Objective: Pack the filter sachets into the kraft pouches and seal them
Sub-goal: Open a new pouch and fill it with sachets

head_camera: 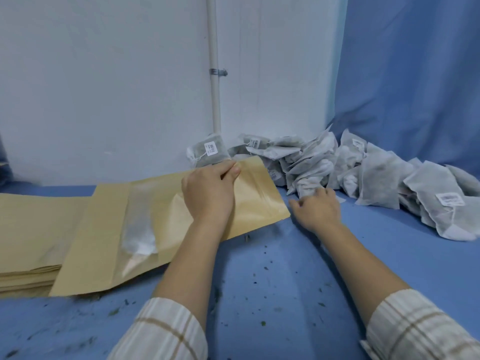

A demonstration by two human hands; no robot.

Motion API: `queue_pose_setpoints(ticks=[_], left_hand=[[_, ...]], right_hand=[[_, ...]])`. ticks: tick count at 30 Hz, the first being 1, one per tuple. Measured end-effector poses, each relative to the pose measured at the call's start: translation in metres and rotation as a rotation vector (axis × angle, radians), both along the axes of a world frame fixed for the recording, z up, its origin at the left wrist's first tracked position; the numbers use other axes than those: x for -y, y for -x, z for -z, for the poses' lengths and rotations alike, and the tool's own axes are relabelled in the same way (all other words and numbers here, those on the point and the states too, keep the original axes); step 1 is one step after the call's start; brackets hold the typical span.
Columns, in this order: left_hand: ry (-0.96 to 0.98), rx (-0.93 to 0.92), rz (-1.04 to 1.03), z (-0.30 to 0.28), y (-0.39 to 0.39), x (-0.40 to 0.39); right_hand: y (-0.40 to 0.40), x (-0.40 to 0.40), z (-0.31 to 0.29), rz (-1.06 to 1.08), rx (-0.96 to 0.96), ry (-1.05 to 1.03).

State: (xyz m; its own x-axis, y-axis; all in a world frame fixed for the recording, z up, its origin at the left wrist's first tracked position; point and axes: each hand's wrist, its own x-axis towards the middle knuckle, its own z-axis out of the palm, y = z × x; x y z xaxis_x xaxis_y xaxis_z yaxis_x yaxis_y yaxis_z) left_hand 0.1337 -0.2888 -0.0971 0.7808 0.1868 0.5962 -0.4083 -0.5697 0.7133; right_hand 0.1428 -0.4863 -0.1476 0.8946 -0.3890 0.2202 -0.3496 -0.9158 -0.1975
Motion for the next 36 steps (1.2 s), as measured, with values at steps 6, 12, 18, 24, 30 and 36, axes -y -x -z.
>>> queue_pose_setpoints(ticks=[6, 12, 18, 24, 30, 36], left_hand=[[-0.037, 0.028, -0.015, 0.017, 0.005, 0.023], [-0.066, 0.012, -0.016, 0.019, 0.005, 0.021], [-0.036, 0.019, 0.009, 0.018, 0.005, 0.019], [-0.049, 0.038, -0.035, 0.018, 0.002, 0.012], [0.0, 0.023, -0.013, 0.014, 0.002, 0.012], [0.017, -0.023, 0.085, 0.012, 0.005, 0.018]], right_hand=[[-0.003, 0.018, 0.014, 0.032, 0.001, -0.14], [-0.007, 0.021, 0.013, 0.116, 0.23, -0.126], [-0.009, 0.024, 0.012, 0.049, 0.279, -0.256], [0.002, 0.014, -0.013, -0.004, 0.774, -1.257], [0.007, 0.007, -0.02, -0.251, 0.481, -1.457], [0.005, -0.032, -0.032, -0.457, 0.205, -1.23]])
